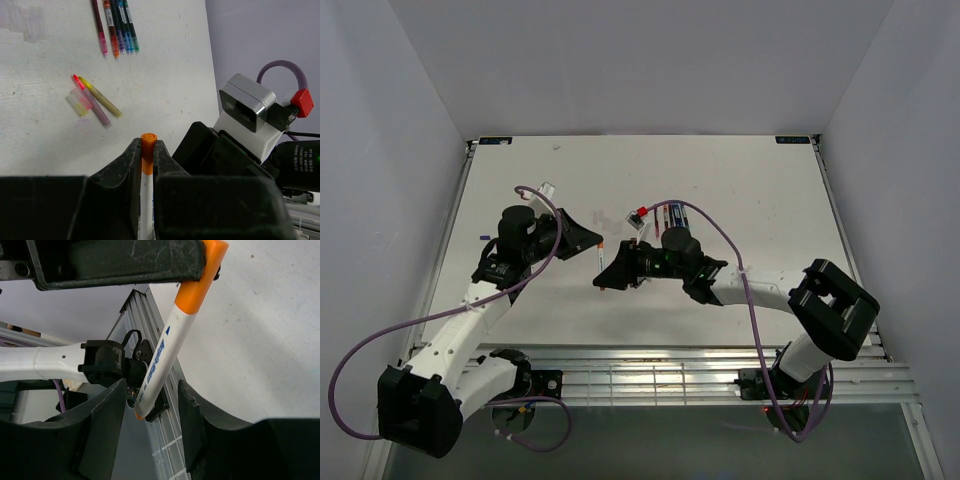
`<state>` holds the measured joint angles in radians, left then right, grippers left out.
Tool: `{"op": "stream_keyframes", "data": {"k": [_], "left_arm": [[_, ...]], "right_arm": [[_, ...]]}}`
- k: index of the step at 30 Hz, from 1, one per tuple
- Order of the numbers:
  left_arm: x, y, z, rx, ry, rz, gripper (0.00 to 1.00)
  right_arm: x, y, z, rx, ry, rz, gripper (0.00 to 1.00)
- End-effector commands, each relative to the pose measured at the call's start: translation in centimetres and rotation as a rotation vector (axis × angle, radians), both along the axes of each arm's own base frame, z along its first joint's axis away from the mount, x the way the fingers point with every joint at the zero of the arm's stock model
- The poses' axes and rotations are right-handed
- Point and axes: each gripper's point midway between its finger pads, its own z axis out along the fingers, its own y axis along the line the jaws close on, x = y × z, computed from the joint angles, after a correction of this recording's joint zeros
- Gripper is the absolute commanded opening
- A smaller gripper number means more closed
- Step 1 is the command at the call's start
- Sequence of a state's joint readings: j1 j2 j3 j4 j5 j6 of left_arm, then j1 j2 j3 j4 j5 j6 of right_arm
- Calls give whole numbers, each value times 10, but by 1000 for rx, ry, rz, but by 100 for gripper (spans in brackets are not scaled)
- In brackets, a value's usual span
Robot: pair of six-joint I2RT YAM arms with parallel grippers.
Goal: Open the pen caps
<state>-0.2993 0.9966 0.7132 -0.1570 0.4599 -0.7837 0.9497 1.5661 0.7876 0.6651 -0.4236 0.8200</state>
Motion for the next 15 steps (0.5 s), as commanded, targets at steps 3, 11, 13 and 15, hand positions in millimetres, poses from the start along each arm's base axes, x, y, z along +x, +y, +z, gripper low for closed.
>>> {"op": "stream_keyframes", "data": {"k": [3, 11, 13, 15], "left_arm": [[-10, -4, 7, -27, -5, -23, 0], [-15, -3, 3, -8, -25, -48, 28], [-17, -3, -1, 0, -21, -50, 34], [-17, -2, -4, 3, -15, -52, 41]], "right_arm": [[11, 14, 27, 78, -51, -18, 36], [5, 15, 27, 92, -28, 16, 8], [4, 15, 29, 95, -28, 18, 8], [4, 15, 29, 94, -26, 22, 8]]}}
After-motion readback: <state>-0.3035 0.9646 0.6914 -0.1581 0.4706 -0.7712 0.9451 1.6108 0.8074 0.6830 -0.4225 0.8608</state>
